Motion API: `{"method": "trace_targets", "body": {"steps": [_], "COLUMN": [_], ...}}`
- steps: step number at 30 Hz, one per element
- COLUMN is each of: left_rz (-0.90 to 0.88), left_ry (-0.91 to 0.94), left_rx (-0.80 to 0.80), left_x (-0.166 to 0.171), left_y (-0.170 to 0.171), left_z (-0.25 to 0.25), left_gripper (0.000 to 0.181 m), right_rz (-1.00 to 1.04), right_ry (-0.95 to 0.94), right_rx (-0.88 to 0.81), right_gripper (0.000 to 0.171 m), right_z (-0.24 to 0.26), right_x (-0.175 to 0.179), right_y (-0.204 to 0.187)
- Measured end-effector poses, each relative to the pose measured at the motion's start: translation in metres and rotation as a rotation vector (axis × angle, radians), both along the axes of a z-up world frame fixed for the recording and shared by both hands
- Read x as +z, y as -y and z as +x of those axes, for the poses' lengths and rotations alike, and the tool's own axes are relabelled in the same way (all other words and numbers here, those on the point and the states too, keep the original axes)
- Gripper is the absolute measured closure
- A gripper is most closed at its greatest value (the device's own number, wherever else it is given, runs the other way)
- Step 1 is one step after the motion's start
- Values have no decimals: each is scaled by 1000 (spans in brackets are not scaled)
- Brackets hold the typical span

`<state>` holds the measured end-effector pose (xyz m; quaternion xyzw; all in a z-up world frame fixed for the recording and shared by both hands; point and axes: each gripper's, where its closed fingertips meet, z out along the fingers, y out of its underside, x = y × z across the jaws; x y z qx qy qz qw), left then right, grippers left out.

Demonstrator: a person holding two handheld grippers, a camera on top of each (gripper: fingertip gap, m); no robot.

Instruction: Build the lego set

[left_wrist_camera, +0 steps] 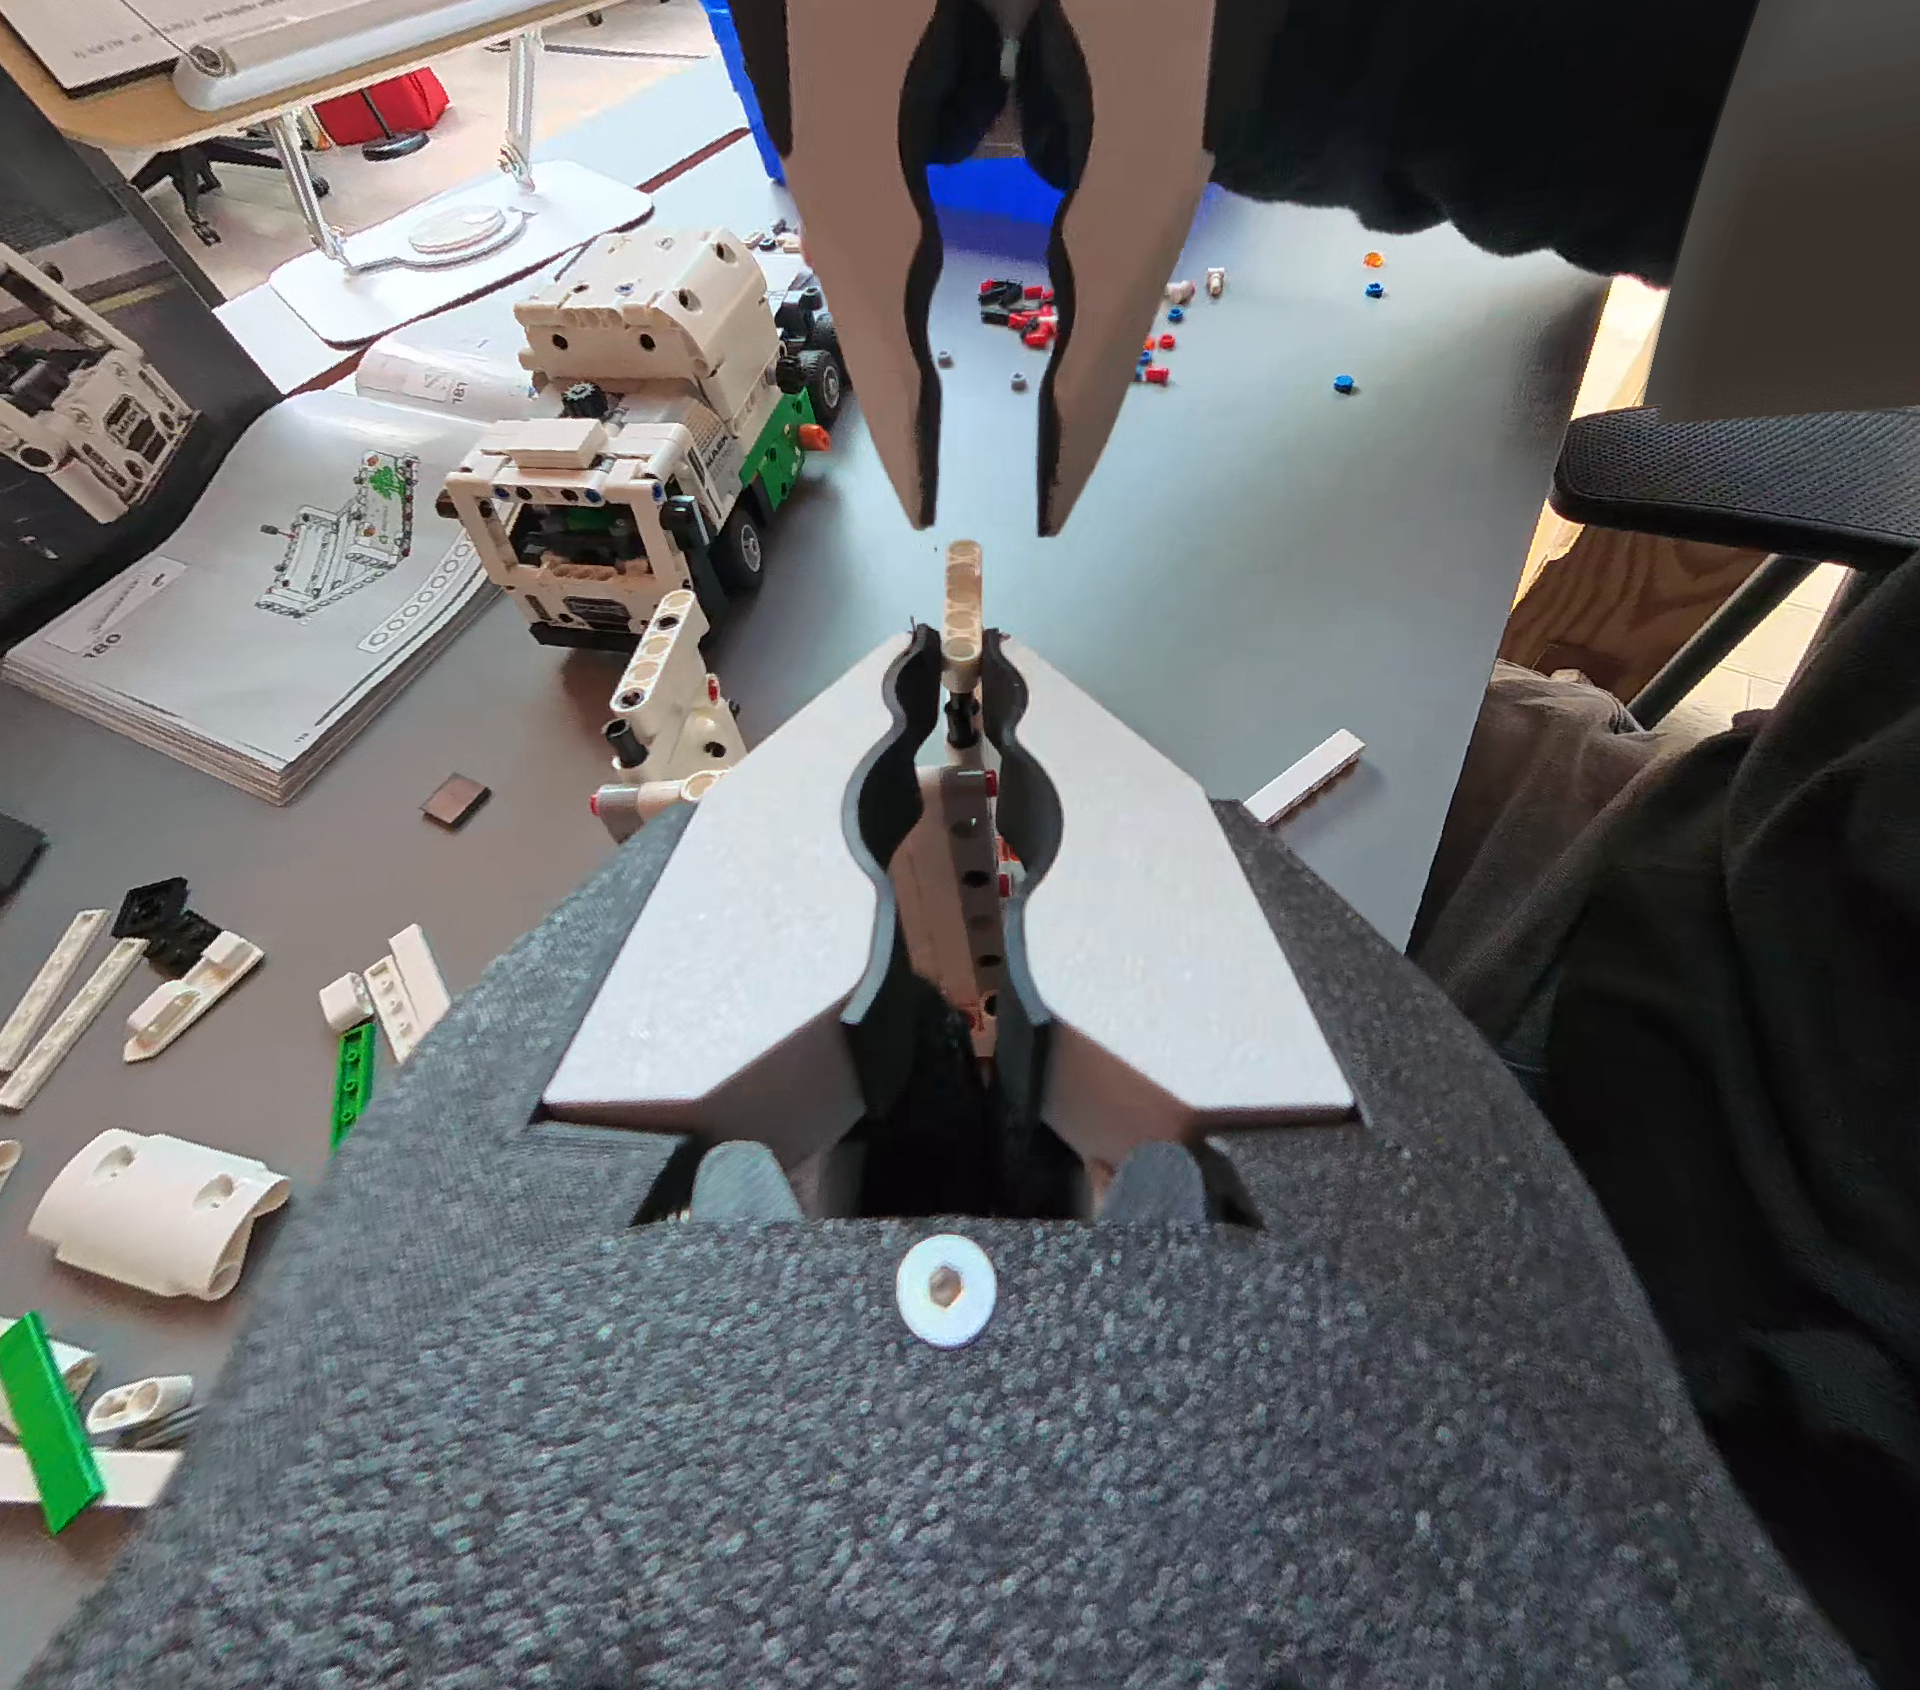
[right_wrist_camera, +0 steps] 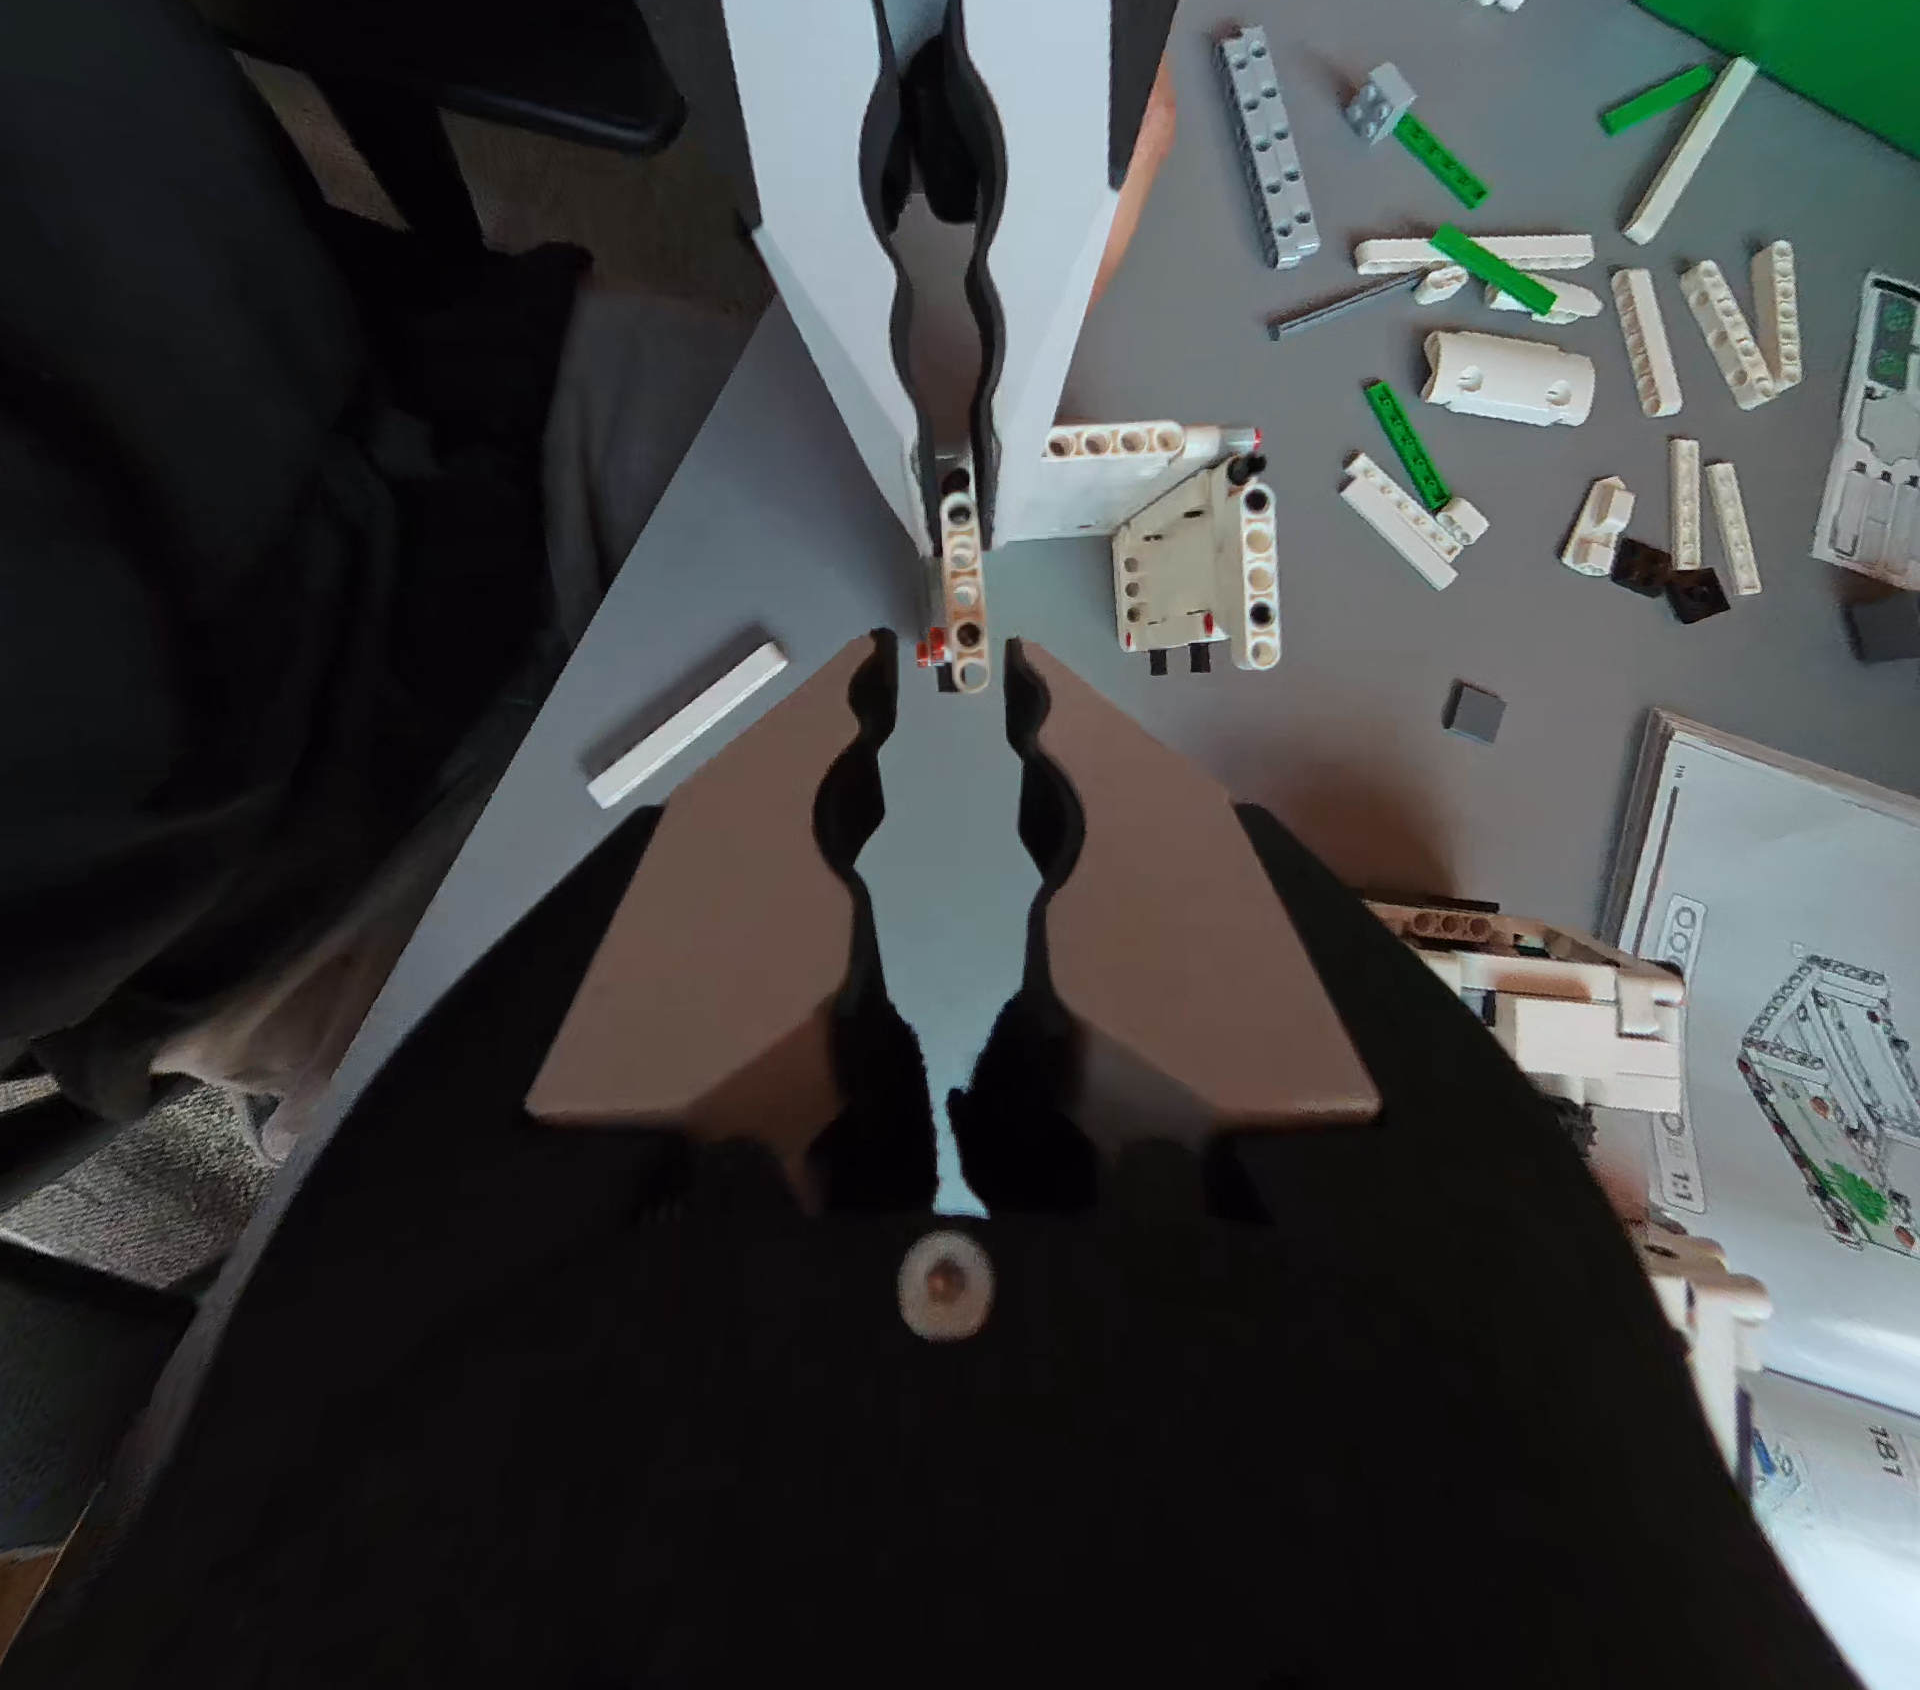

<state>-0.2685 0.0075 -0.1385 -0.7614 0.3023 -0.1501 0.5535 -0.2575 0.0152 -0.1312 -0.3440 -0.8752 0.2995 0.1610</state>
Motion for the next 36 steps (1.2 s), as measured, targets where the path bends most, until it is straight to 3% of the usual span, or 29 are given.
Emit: {"method": "trace_targets", "body": {"steps": [1, 8, 24, 36], "left_rz": [-2, -17, -76, -32], "left_ry": [4, 27, 103, 75], "left_rx": [-2, -1, -28, -36], "left_x": [0, 0, 0, -1], "left_y": [0, 0, 0, 0], "left_z": [0, 0, 0, -2], "left_gripper": [176, 176, 176, 176], "right_rz": [1, 12, -197, -112], "right_ry": [-24, -79, 5, 3], "right_rx": [-6, 18, 39, -3], "right_gripper": [153, 165, 166, 165], "right_z": [-2, -8, -8, -11], "right_x": [0, -8, -12, -15], "right_y": [-1, 1, 3, 3]}}
